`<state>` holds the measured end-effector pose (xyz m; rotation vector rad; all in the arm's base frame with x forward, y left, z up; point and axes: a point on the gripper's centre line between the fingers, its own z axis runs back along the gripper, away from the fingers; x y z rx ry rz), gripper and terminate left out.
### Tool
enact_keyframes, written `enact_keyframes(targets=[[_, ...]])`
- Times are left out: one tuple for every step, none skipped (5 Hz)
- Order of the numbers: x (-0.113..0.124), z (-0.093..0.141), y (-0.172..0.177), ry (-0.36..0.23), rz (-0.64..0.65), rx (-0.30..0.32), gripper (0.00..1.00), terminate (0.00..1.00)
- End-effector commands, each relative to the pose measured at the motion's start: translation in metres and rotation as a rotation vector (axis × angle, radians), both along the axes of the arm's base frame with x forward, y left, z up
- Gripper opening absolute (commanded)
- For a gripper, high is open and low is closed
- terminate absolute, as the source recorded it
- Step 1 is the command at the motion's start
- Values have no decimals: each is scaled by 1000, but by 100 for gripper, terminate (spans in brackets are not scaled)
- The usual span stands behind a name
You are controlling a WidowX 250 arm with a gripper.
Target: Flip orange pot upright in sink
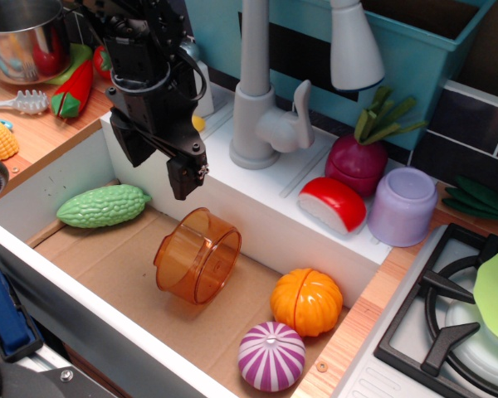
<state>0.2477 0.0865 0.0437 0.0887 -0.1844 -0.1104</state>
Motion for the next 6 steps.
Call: enact_keyframes(targets=[[0, 0, 0, 0, 0, 0, 100, 0], [-2, -5, 0, -15, 23, -62, 100, 0], [-1, -9, 0, -26, 42, -143, 100, 0], [-1, -14, -3, -57, 35, -205, 100, 0], [-1, -18, -12, -62, 48, -236, 100, 0], [-2, -21, -18, -51, 73, -260, 100, 0]])
